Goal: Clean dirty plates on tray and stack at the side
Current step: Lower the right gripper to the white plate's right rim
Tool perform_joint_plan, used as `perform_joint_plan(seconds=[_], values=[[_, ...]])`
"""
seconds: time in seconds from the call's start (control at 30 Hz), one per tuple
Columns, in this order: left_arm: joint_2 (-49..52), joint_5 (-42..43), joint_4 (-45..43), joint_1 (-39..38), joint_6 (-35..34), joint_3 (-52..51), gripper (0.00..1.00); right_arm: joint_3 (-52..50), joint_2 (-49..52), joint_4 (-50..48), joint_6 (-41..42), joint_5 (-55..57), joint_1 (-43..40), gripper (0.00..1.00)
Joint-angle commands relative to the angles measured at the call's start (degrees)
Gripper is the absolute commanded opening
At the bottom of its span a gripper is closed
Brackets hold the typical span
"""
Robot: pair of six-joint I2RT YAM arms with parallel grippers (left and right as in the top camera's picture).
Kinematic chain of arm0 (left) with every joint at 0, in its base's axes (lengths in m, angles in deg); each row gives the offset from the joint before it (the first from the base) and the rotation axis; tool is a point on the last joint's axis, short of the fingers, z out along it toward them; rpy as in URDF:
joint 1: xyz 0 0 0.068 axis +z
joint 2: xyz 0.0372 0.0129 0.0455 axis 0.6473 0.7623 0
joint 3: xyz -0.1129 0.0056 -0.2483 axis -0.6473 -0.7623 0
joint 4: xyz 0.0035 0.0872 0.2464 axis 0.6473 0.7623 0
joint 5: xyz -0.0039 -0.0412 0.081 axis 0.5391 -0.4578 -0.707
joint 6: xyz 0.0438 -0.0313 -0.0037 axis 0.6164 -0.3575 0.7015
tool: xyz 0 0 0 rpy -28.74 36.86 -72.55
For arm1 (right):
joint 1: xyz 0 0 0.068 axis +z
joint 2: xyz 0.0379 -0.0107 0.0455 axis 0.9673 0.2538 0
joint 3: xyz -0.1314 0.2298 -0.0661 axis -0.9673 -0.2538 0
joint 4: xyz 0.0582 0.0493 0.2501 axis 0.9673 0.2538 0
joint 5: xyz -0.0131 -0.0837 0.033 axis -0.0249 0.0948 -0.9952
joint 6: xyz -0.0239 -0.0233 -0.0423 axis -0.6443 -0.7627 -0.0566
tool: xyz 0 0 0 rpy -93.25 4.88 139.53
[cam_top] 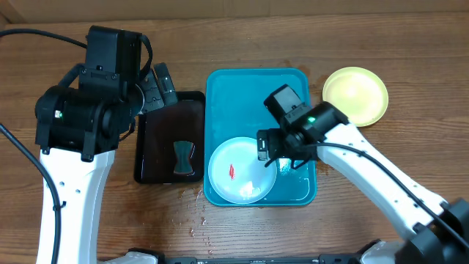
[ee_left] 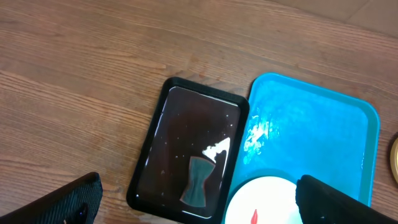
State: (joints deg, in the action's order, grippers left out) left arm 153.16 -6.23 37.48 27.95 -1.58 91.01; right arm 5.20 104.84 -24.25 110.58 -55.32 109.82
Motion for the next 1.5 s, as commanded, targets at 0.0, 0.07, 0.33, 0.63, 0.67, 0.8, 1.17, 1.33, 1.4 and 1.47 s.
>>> perform_joint_plan(seconds=[0.0, 0.07, 0.33, 0.63, 0.67, 0.8, 1.17, 1.33, 1.4, 1.47], values=[[-0.52, 0.42, -0.22, -0.39, 0.00, 0.37, 1.00, 0.31, -5.16, 0.68, 3.02, 1.79, -0.13, 1.00], [-0.52, 0.42, -0.22, -0.39, 0.00, 0.37, 1.00, 0.31, -7.63, 1.29, 2.99, 2.03, -0.13, 1.00], [-0.52, 0.42, -0.22, -0.39, 0.02, 0.37, 1.00, 0.15, -11.02, 2.54, 2.95, 7.08, -0.15, 1.00], [-0.52, 0.42, -0.22, -0.39, 0.00, 0.37, 1.00, -0.35, -7.98, -0.39, 2.49, 9.73, -0.15, 1.00], [-0.52, 0.42, -0.20, -0.39, 0.02, 0.37, 1.00, -0.66, -7.48, -0.90, 2.51, 10.10, -0.20, 1.00], [-0.52, 0.42, -0.22, -0.39, 0.00, 0.37, 1.00, -1.90, -5.05, -1.40, 2.56, 11.06, -0.20, 1.00], [-0.52, 0.42, -0.22, -0.39, 0.02, 0.37, 1.00, -2.10, 1.44, -5.46, 2.51, 11.69, -2.47, 1.00], [-0.52, 0.42, -0.22, -0.39, 0.02, 0.37, 1.00, -2.10, 3.02, -5.49, 2.54, 11.65, -5.11, 1.00], [-0.52, 0.42, -0.22, -0.39, 0.02, 0.37, 1.00, -2.10, 3.08, -5.49, 2.54, 11.65, -5.92, 1.00], [-0.52, 0.42, -0.22, -0.39, 0.02, 0.35, 1.00, -2.10, 3.08, -5.57, 2.51, 11.67, -6.64, 1.00]])
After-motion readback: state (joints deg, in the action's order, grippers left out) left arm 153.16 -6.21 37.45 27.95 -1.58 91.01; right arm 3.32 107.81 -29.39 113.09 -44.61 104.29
